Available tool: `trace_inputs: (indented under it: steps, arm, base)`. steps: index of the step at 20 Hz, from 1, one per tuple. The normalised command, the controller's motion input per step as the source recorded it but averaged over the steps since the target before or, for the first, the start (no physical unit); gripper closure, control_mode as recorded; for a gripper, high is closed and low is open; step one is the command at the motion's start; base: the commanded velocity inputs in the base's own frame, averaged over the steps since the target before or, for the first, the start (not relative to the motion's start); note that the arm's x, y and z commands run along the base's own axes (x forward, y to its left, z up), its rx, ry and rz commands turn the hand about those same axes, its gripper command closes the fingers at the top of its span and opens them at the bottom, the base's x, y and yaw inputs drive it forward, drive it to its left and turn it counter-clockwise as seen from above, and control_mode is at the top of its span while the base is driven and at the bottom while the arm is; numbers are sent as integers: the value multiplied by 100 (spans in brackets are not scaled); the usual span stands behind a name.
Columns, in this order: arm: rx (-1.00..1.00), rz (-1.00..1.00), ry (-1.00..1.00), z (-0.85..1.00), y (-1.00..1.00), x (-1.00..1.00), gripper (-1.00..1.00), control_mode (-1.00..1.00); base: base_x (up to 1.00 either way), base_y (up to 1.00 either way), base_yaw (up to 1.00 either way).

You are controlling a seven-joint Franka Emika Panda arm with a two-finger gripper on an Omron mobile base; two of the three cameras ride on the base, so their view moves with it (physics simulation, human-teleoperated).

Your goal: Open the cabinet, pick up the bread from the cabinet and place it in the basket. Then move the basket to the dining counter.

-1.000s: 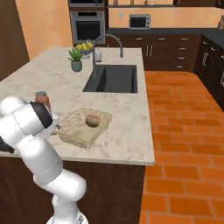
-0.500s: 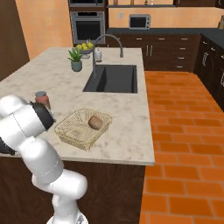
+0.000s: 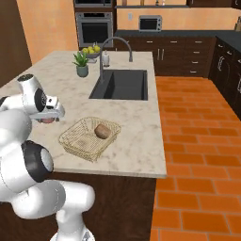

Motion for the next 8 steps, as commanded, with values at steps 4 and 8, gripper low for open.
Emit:
trace_inputs:
  steps: [4,8]
  arm:
    - [40,0,3,83,-5,-82,-100,-100]
    - [16,0,0,51,-1,-92,-100,-100]
  base:
    - [0,0,0]
    - [0,0,0]
